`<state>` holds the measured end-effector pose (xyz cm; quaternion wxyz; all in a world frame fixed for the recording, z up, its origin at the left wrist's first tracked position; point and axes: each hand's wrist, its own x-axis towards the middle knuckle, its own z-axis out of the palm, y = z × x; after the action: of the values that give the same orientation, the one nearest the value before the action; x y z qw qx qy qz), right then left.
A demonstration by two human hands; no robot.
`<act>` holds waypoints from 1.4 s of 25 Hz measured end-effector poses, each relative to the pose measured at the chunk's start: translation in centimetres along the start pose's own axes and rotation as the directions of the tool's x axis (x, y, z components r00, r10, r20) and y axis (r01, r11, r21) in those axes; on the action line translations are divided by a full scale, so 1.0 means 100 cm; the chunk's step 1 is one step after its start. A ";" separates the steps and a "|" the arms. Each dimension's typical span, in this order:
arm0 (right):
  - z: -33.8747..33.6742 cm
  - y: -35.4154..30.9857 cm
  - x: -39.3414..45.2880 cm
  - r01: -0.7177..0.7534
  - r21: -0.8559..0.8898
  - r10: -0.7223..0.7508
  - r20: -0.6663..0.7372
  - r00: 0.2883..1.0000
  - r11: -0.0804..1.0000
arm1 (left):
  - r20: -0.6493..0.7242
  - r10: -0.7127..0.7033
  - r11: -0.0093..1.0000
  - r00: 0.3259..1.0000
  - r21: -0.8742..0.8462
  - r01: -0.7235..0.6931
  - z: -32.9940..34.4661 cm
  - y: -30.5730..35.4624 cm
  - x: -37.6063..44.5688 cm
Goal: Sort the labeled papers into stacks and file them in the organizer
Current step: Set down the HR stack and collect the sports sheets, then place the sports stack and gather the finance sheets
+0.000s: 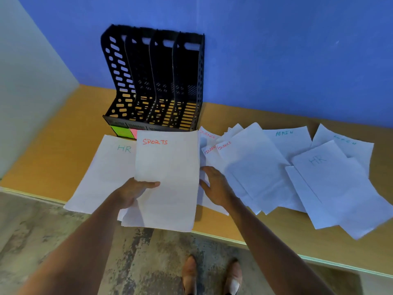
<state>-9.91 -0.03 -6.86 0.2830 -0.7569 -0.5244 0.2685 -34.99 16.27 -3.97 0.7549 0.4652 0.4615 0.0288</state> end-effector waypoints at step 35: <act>-0.029 0.054 -0.008 0.230 -0.505 -0.191 0.127 0.973 0.832 | -0.581 0.476 0.711 0.661 0.696 0.101 0.030 -0.019 0.027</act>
<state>-4.65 -2.76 -8.61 0.0787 -0.7324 -0.6669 0.1121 -31.99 14.51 -6.73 0.2754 0.7035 0.6431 0.1253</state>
